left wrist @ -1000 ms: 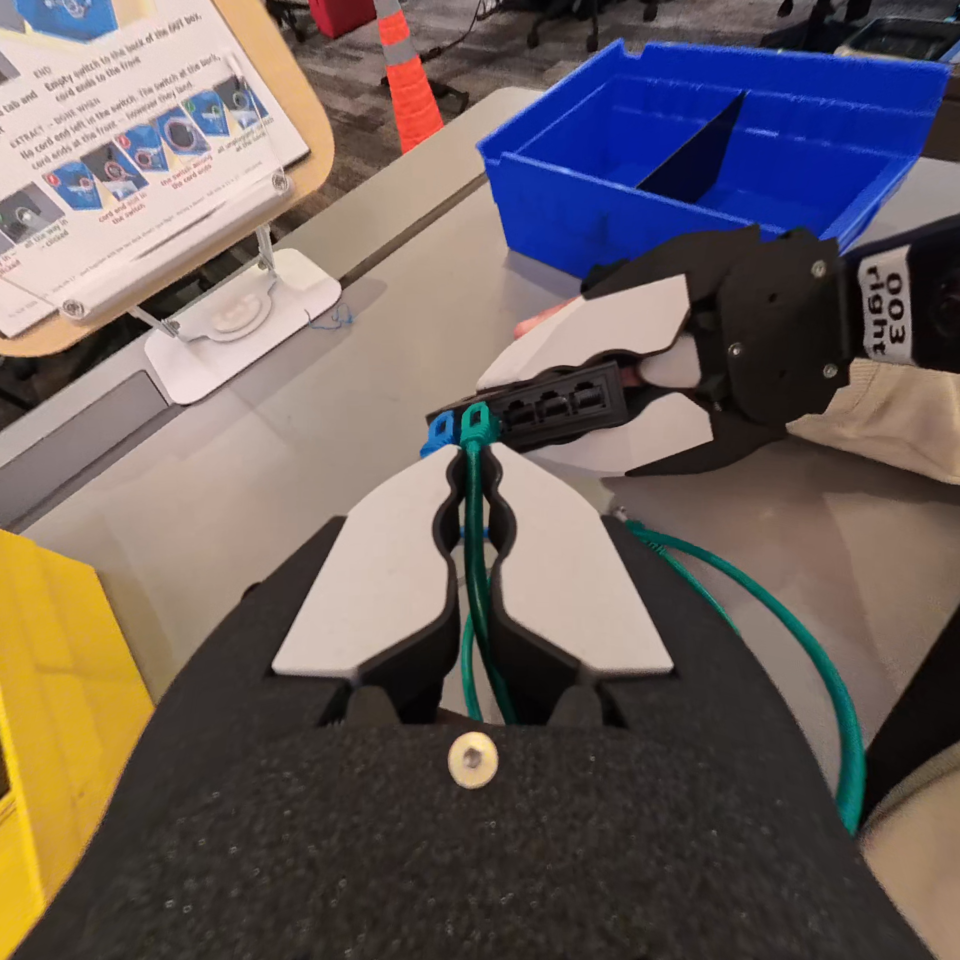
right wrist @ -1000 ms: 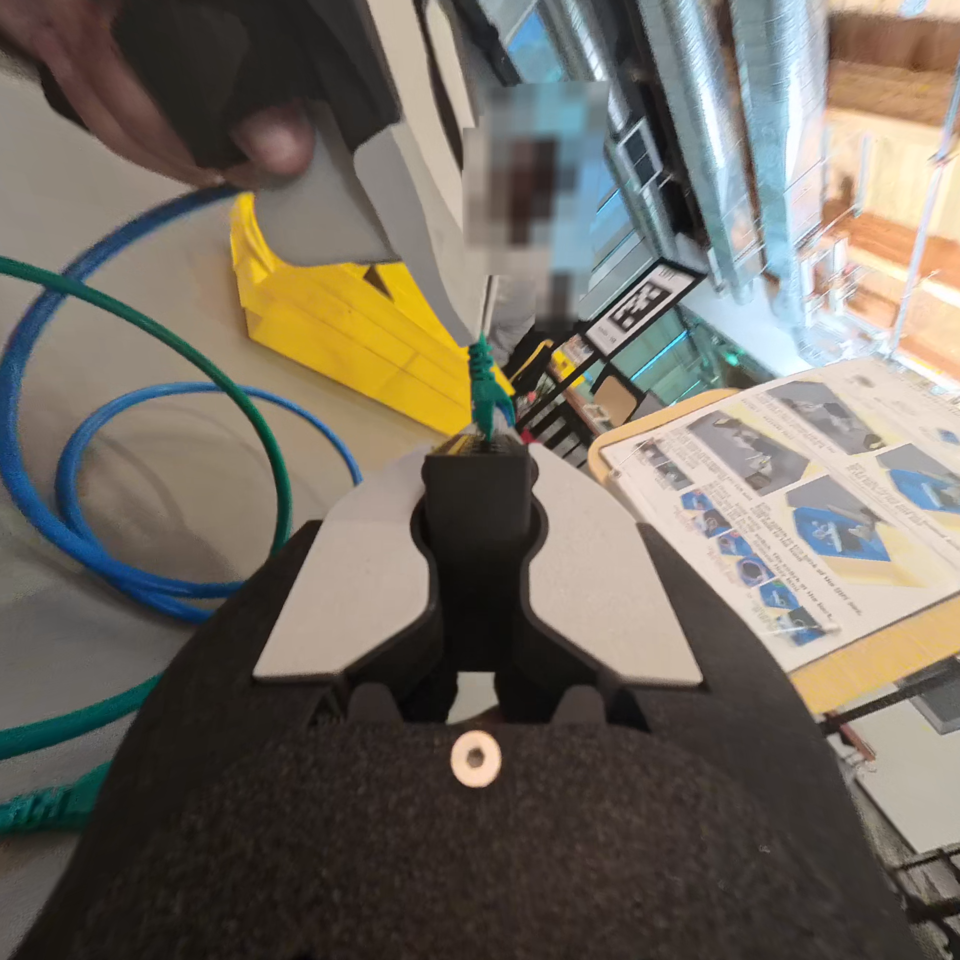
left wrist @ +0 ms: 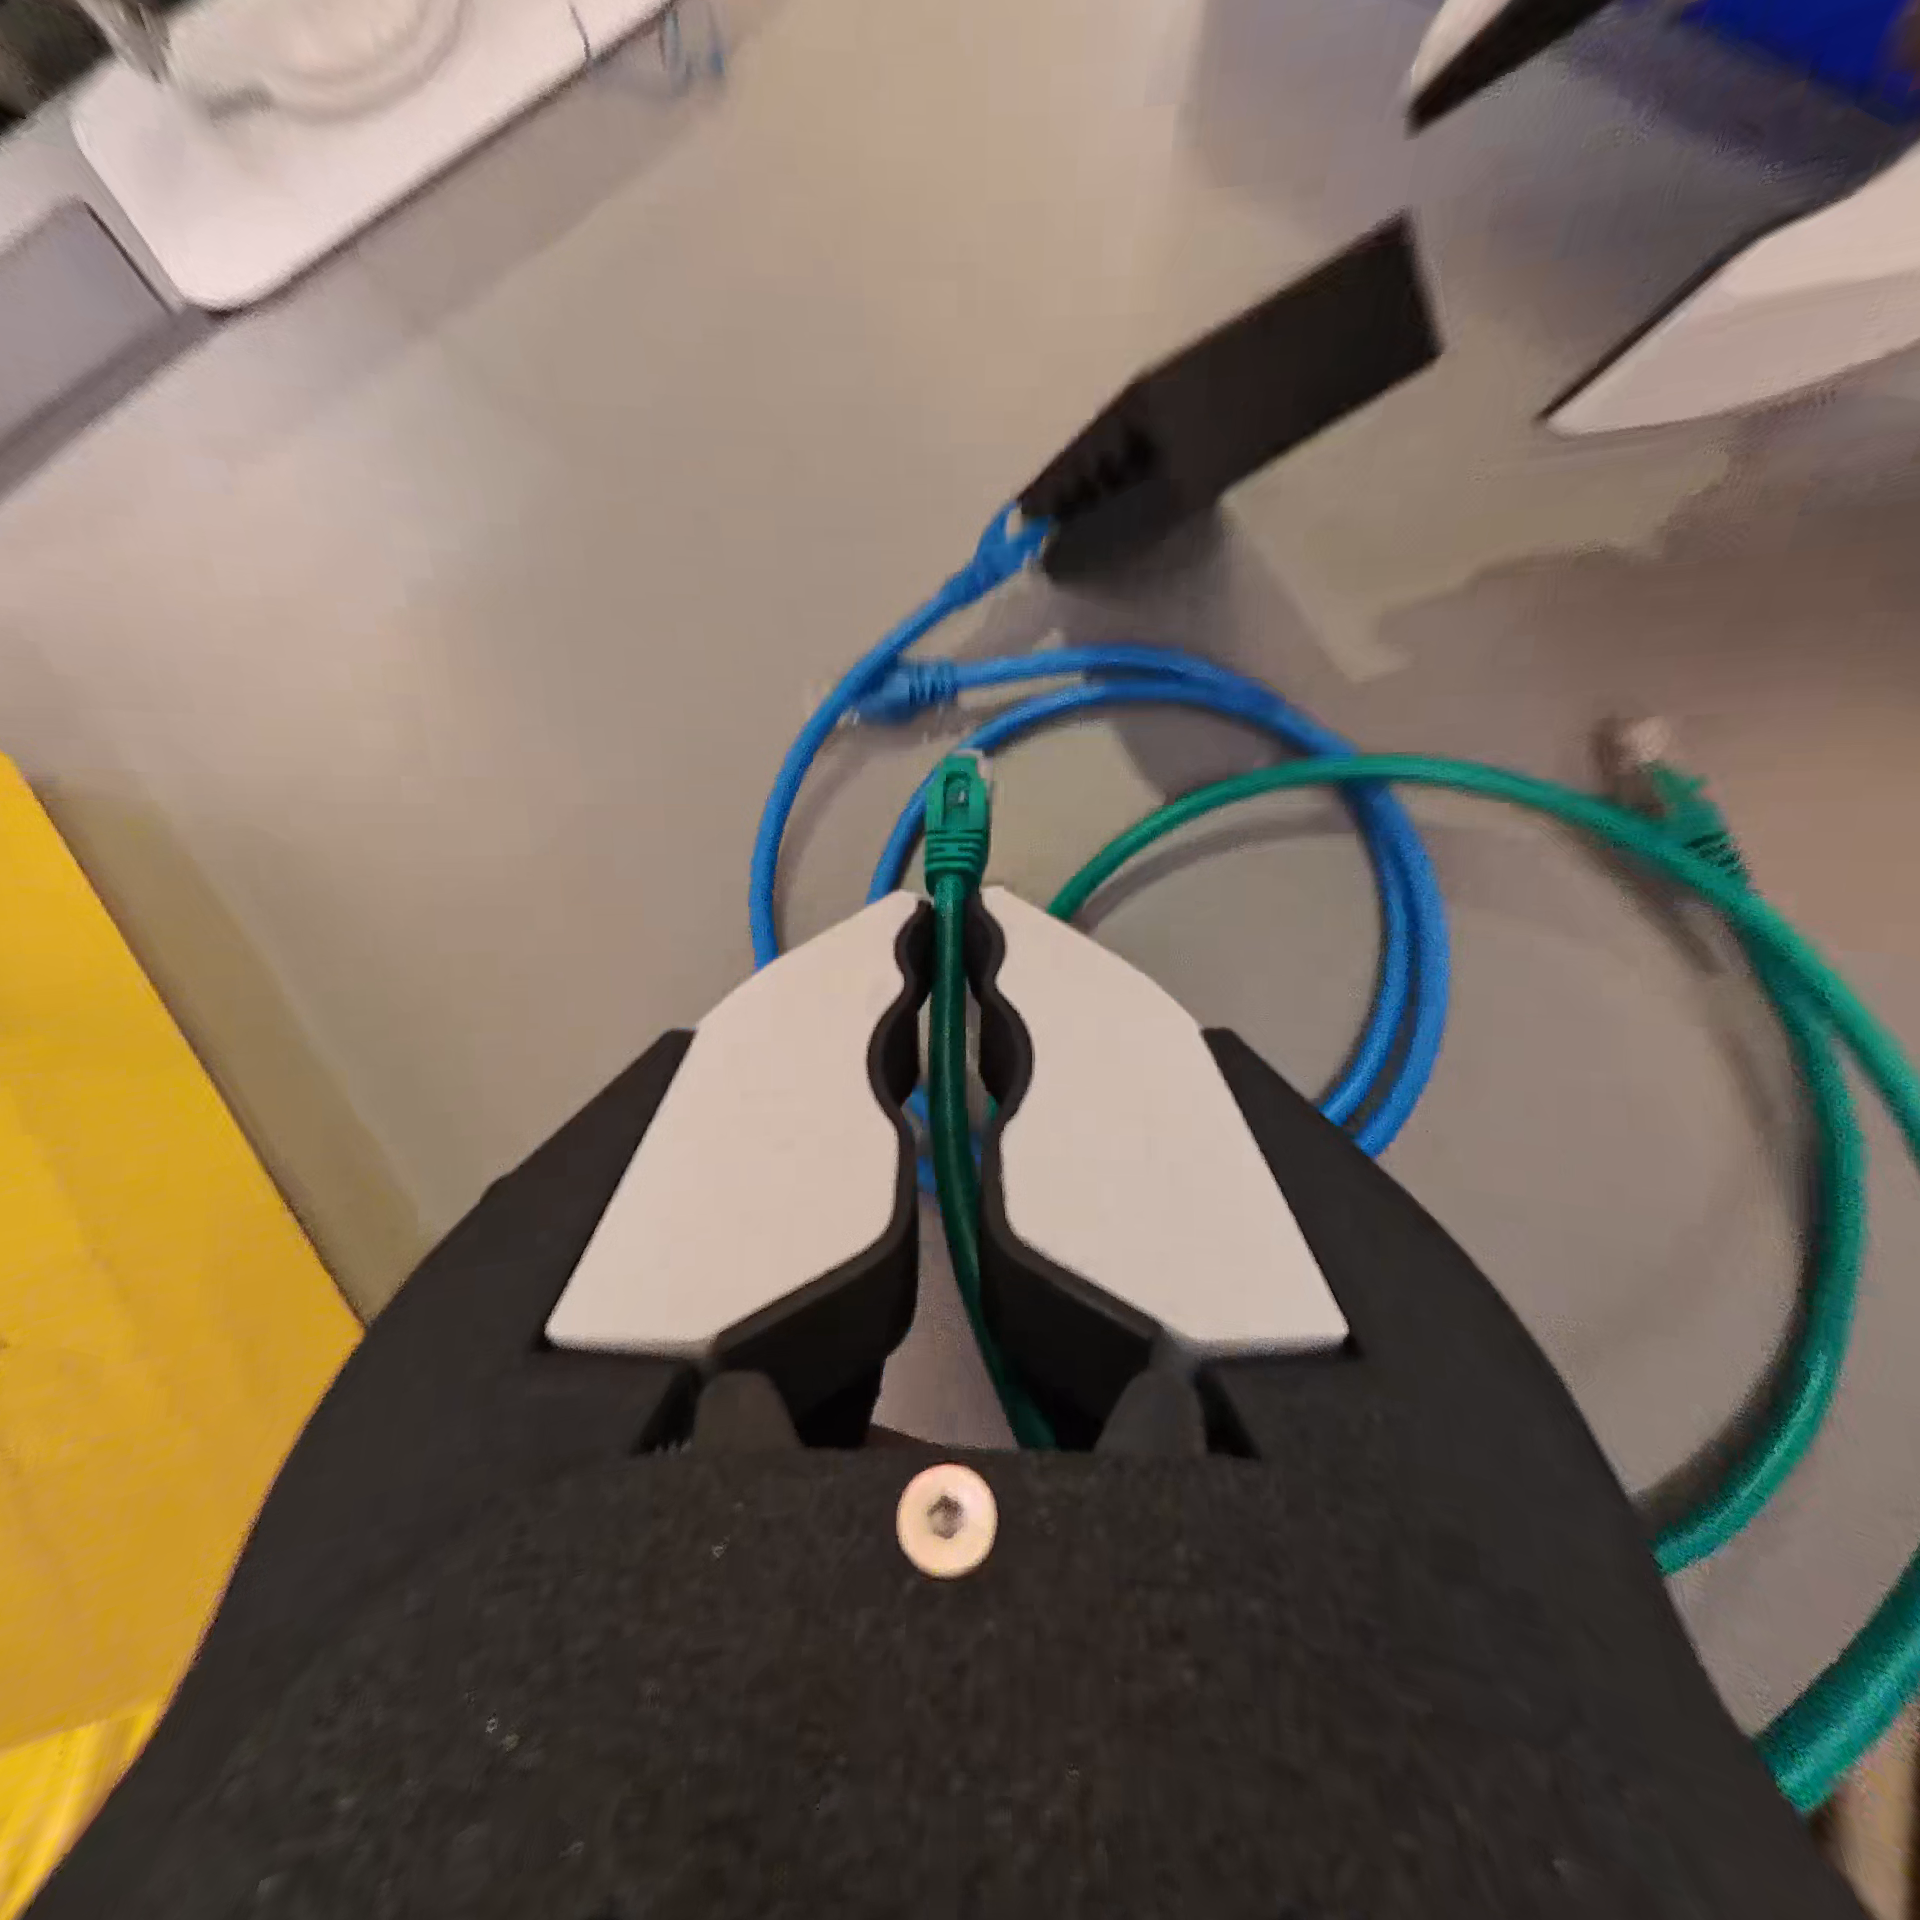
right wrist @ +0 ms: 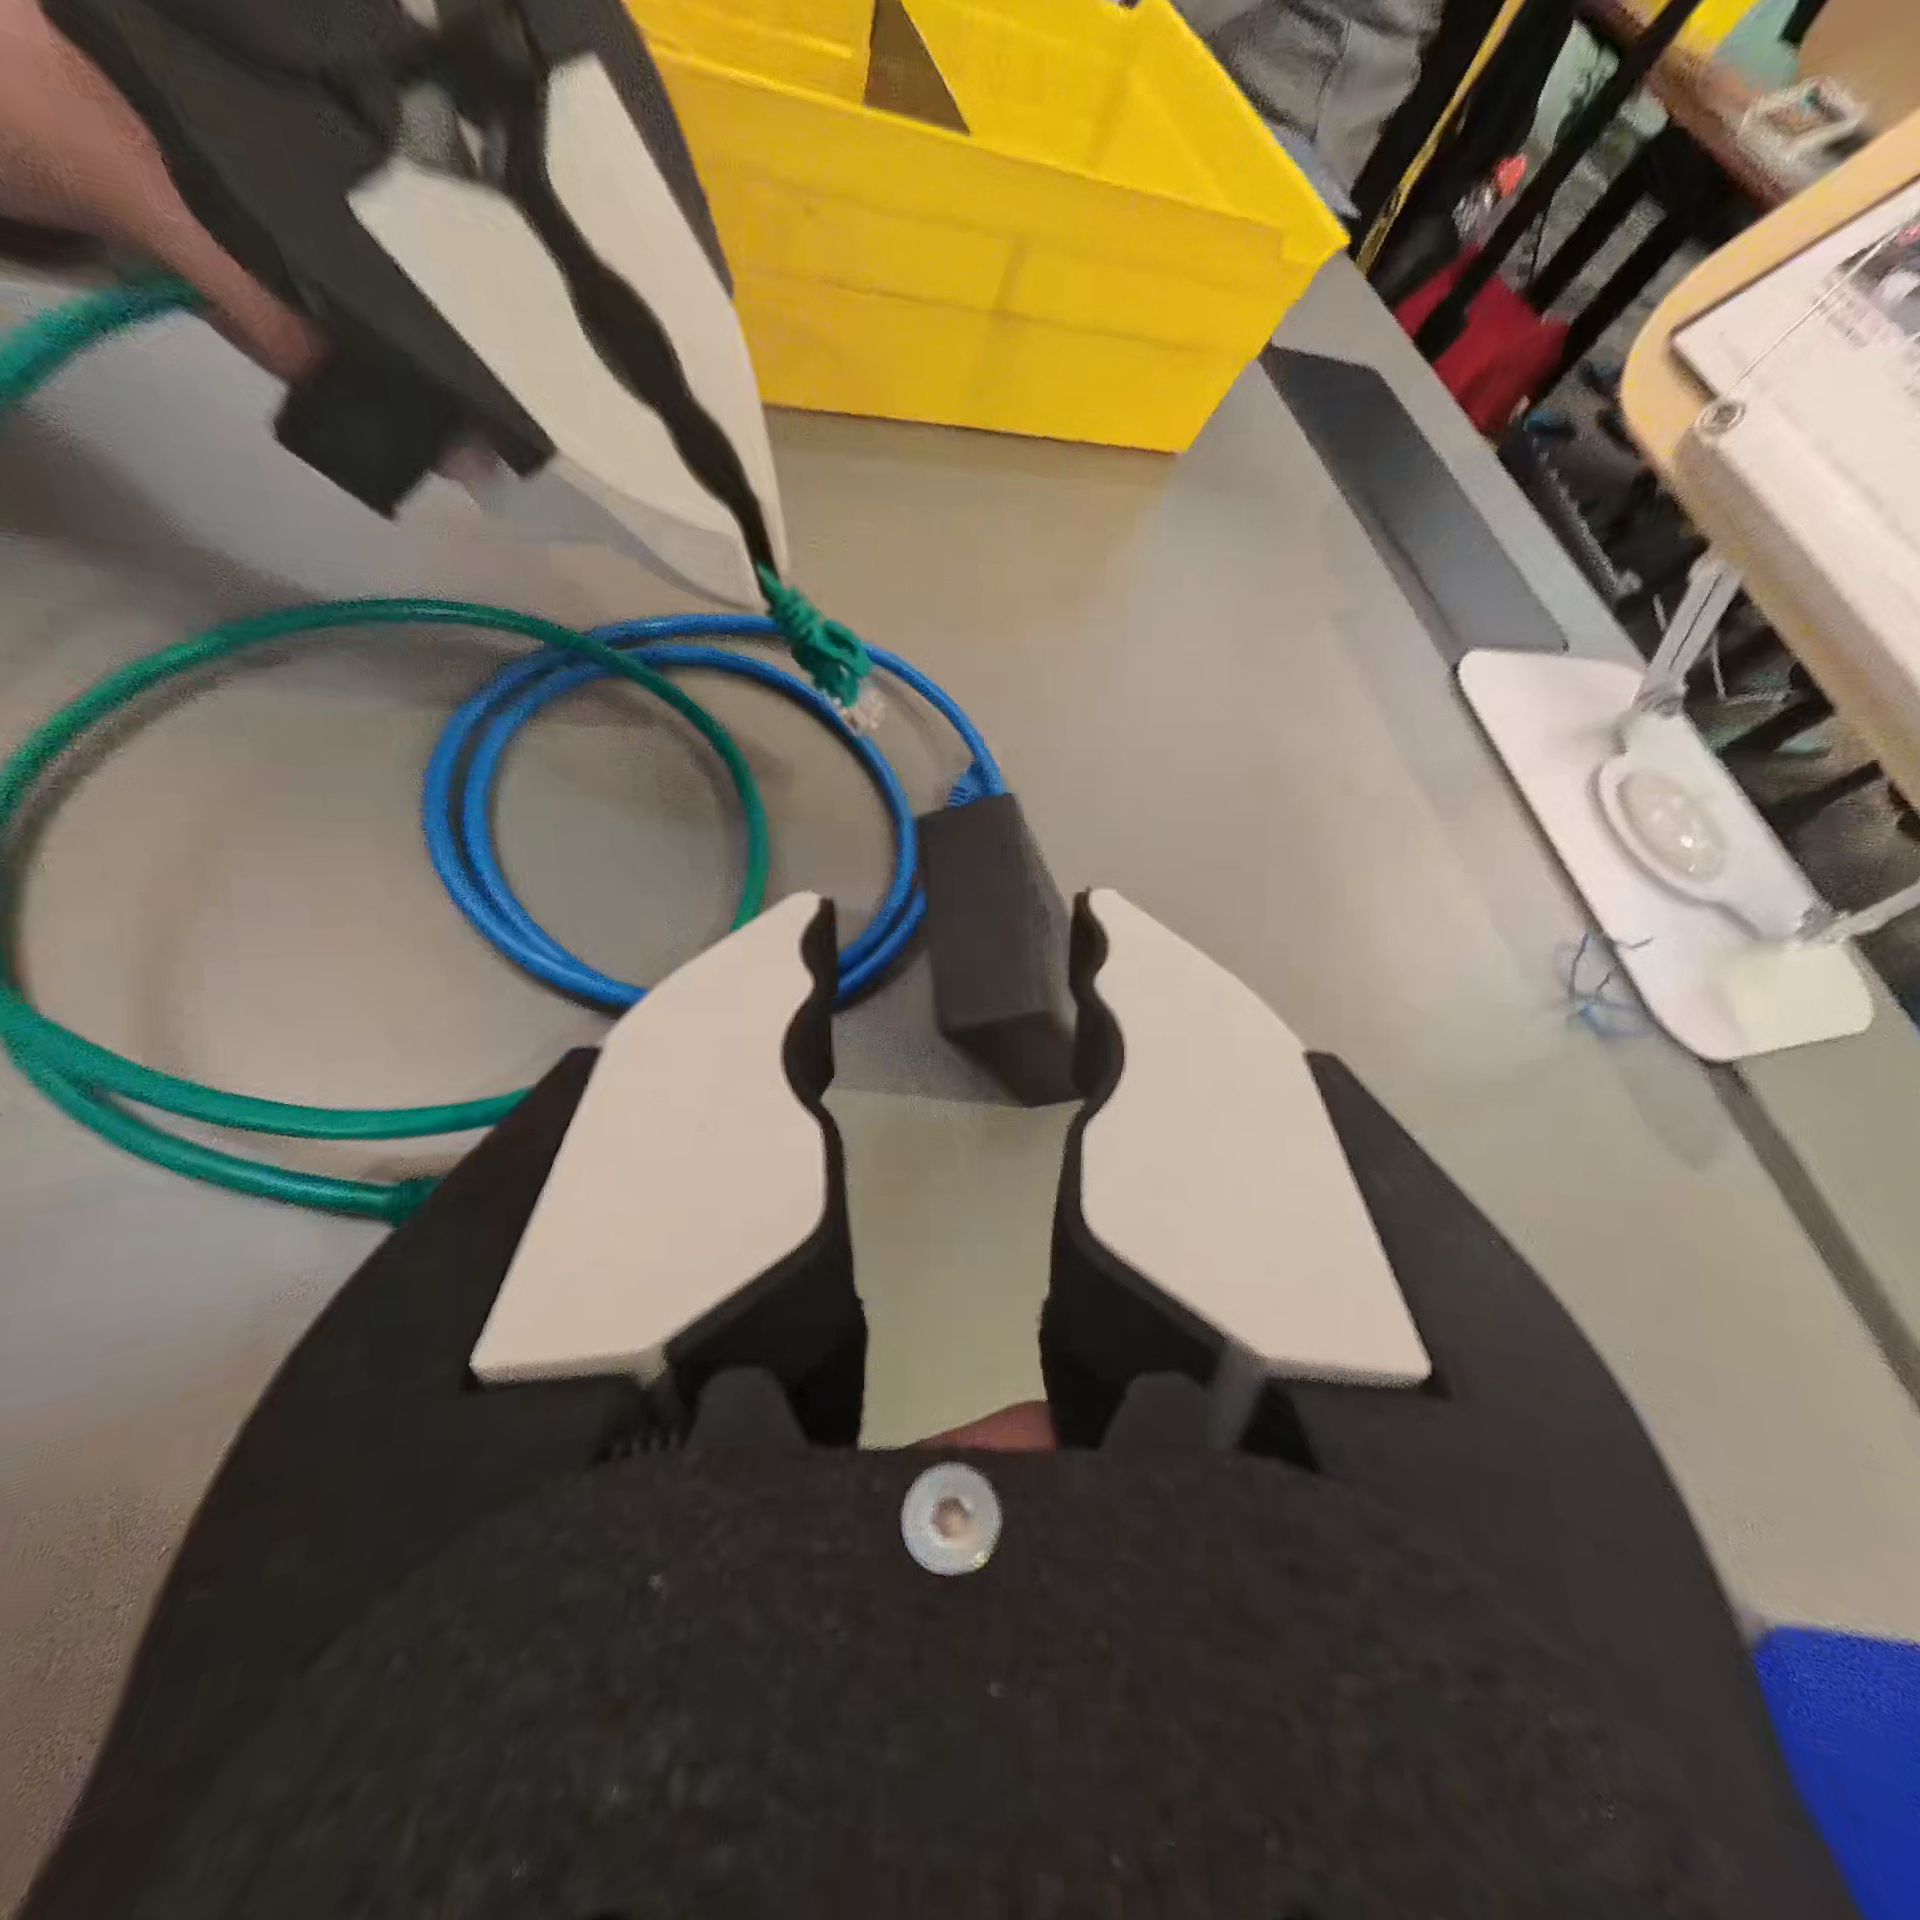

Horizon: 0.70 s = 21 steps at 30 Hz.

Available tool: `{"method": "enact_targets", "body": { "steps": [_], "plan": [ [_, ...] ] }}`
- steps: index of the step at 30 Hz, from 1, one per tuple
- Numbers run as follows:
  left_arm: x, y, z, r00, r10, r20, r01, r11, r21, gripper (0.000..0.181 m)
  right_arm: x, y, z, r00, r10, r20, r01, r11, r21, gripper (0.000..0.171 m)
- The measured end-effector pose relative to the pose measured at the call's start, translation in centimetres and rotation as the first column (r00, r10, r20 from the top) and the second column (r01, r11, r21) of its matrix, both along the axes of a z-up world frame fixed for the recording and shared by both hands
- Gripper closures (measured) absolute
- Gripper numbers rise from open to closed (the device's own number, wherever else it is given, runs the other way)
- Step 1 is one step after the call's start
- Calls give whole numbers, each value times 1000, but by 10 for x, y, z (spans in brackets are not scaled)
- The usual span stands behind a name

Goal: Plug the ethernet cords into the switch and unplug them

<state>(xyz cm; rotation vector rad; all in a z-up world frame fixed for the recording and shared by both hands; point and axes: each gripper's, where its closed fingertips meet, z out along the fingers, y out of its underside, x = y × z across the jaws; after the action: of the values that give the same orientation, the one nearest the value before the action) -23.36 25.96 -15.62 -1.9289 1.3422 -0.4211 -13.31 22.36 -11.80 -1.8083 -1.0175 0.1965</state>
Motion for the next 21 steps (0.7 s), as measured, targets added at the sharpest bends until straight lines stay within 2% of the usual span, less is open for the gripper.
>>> {"method": "enact_targets", "body": {
  "steps": [1,2,4,5,8,10,12,13,14,16,18,20,21],
  "plan": [
    [-6,2,-8,1000,11,-15,-11,1000,-5,176,-3,-4,-4,999,-26,41,27,1000,-12,126],
    [-10,2,-15,1000,20,-16,-20,1000,-15,176,-3,-6,-13,988,-59,144,58,998,5,121],
    [-11,2,-22,1000,23,3,-23,999,-43,175,2,-1,-31,917,-155,368,129,987,95,111],
    [-10,1,-19,999,22,31,-20,998,-55,175,4,4,-36,881,-189,433,146,981,131,109],
    [-2,-4,-10,993,-22,114,33,995,-94,172,6,22,-41,826,-247,506,196,969,153,109],
    [0,-6,-13,990,-61,131,74,992,-101,166,9,33,-52,787,-215,579,211,975,75,107],
    [1,-7,-17,987,-92,130,107,988,-114,153,21,45,-66,685,-198,701,242,970,37,112],
    [0,-7,-17,987,-96,132,112,986,-124,146,24,48,-70,659,-178,731,236,972,25,117],
    [0,-7,-15,985,-94,145,114,984,-134,142,24,50,-69,668,-182,722,234,972,28,122],
    [-2,-9,-2,970,-104,219,138,979,-147,139,25,54,-56,734,-222,642,235,970,67,131],
    [-6,-11,13,944,-111,311,166,974,-156,139,31,56,-25,808,-306,503,268,952,148,141],
    [-13,-10,33,916,-120,383,186,973,-138,139,34,50,10,877,-330,349,273,940,202,141],
    [-16,-10,46,900,-131,416,193,975,-112,138,41,48,28,883,-370,289,307,921,241,140]
  ]
}}
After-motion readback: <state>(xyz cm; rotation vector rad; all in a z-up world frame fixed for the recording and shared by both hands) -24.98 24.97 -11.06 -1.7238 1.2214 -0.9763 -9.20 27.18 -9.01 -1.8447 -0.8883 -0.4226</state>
